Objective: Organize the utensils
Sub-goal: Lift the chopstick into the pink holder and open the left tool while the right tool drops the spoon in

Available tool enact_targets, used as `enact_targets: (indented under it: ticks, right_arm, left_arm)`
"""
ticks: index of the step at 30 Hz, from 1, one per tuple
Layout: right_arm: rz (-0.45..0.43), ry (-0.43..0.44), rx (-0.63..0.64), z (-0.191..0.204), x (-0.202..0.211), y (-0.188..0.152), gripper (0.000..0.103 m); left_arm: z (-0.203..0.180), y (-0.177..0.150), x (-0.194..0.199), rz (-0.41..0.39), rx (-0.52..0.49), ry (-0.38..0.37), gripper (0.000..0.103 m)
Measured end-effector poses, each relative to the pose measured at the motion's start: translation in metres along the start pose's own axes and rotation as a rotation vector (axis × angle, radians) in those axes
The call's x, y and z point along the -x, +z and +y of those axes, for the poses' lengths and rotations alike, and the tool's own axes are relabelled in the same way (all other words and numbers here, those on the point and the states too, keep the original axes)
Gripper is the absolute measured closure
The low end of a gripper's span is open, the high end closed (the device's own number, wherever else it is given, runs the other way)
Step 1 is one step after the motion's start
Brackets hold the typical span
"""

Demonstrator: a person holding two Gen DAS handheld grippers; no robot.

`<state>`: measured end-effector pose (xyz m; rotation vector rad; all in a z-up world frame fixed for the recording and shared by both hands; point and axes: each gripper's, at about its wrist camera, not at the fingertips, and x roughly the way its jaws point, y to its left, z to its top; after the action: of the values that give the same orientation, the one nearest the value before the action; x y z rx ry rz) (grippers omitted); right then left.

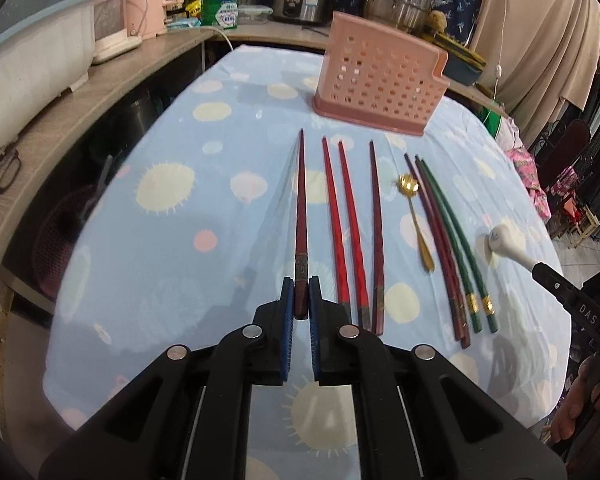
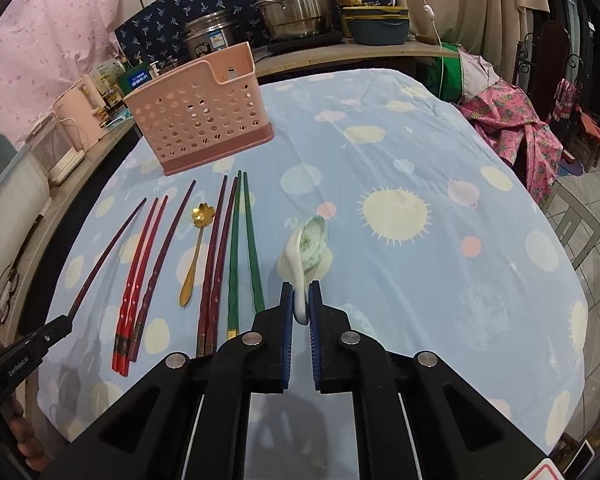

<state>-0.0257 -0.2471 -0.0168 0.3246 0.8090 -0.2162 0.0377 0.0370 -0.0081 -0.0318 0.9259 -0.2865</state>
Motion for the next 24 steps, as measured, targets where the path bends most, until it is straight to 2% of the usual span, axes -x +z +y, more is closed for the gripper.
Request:
enact_targets:
  ticks: [14, 24]
  right_arm:
    - [-0.097, 0.048, 0.017, 0.007, 0.022, 0.042, 0.097]
    - [-0.154, 0.146, -0.030, 0.008, 0.022, 0.093, 0.097]
  left_arm:
    - [0.004, 0.070, 0.042, -0.184, 0.014, 0.029, 0.096]
    - [-0.002, 0.131, 0.064, -0.306, 0.000, 0.022, 0.096]
